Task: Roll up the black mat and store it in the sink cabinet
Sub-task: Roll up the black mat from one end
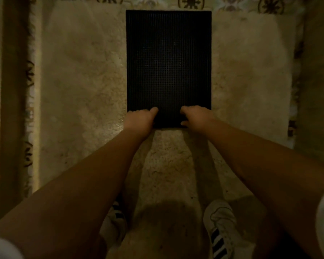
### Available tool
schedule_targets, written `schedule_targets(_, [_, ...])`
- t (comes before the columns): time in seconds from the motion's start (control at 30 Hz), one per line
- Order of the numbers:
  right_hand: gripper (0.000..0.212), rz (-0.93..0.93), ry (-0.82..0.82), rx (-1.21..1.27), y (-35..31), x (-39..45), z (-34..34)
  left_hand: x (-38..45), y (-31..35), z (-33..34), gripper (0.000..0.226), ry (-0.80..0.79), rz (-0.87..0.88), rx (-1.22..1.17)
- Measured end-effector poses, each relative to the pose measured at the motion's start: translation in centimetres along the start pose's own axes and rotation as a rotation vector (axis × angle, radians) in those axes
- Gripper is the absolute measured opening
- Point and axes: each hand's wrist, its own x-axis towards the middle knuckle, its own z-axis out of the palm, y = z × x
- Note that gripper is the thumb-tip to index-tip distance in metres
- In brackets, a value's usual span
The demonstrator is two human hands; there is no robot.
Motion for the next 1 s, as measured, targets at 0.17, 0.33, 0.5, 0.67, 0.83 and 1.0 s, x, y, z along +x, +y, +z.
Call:
schedule_targets(0.17, [0.032, 0.116, 0.147, -0.013, -0.2, 0.6, -0.5, 0.2, 1.1, -0.1, 0.024, 0.042, 0.014, -0.048])
schedule_targets(0.33, [0.023, 0.175, 0.102, 0.205, 0.7, 1.0, 0.4, -0.4, 1.1, 1.2, 0.024, 0.073, 0.021, -0.018])
schedule_targets(0.5, [0.019, 0.059, 0.113, 0.178, 1.8, 1.1, 0.8, -1.2, 1.3, 2.6, 0.038, 0.073, -0.003, -0.025])
schedule_targets(0.67, [0.027, 0.010, 0.282, -0.048, 1.4, 0.7, 1.5, -0.7, 1.1, 2.7, 0.033, 0.067, -0.015, 0.004])
schedule_targets(0.83, [0.049, -0.110, 0.267, -0.266, 1.2, -1.3, 2.5, -0.7, 1.0, 3.0, 0.036, 0.055, 0.005, 0.023])
schedule_targets(1.0, [0.046, -0.090, 0.226, -0.307, 1.3, -1.7, 2.9, -0.7, 0.4, 3.0, 0.030, 0.042, 0.035, 0.004])
